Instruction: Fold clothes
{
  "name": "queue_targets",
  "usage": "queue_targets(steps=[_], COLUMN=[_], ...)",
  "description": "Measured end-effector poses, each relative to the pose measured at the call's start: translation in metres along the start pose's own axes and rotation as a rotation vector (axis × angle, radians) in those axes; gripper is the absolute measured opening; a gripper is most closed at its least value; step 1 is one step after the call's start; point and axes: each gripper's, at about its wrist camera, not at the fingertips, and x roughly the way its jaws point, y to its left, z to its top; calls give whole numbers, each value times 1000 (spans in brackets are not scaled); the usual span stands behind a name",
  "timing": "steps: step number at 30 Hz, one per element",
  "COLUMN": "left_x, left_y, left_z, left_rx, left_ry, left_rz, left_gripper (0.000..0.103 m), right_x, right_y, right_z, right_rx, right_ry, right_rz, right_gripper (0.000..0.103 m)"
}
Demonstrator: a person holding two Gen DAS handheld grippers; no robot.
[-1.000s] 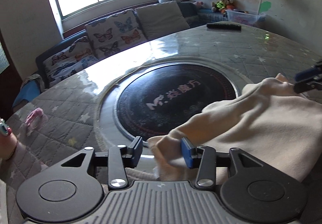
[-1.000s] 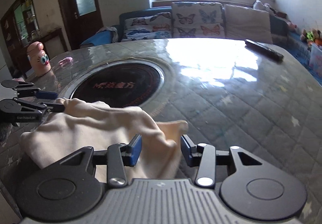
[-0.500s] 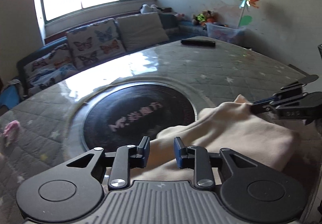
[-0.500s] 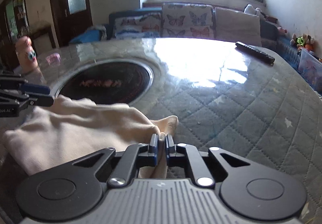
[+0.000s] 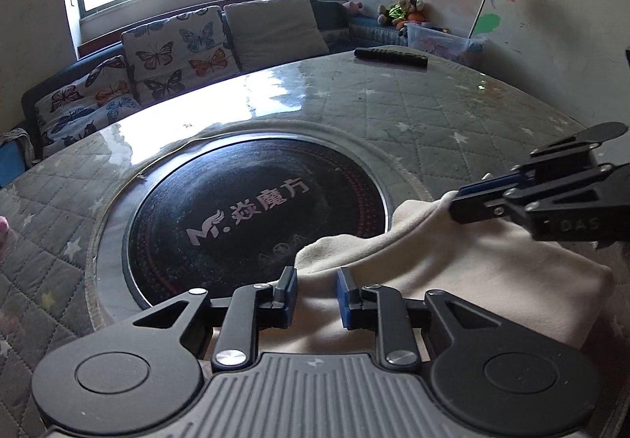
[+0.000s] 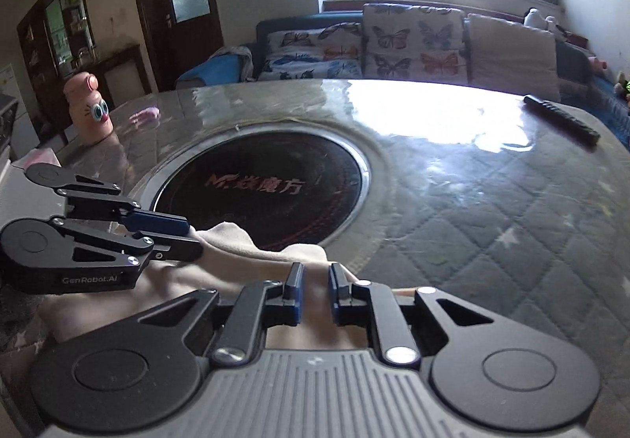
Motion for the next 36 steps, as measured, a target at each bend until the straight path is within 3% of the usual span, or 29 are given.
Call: queue_targets(steps=[10,14,18,28,36], left_x=[-8,12,16,17,18], left_y=[-7,-11,-12,-9,-12], left_z=[10,12,10,9,10], left_rx=[9,19,27,32,37], left_ry=[-42,-3,0,-4,-2], left_rz=[-27,-17,-15,-21,-9], left_gripper=[26,26,27,27,27], right_x=[1,18,15,0,-24], right_y=[13,20,27,39,67], right_z=[6,4,5,-1,-32], right_rx=[-24,-60,-98,-154,-254], right_ry=[-22,18,-5,-22,24], right_rz=[8,-6,-25,26,99], right_gripper=[15,16,16,20,20])
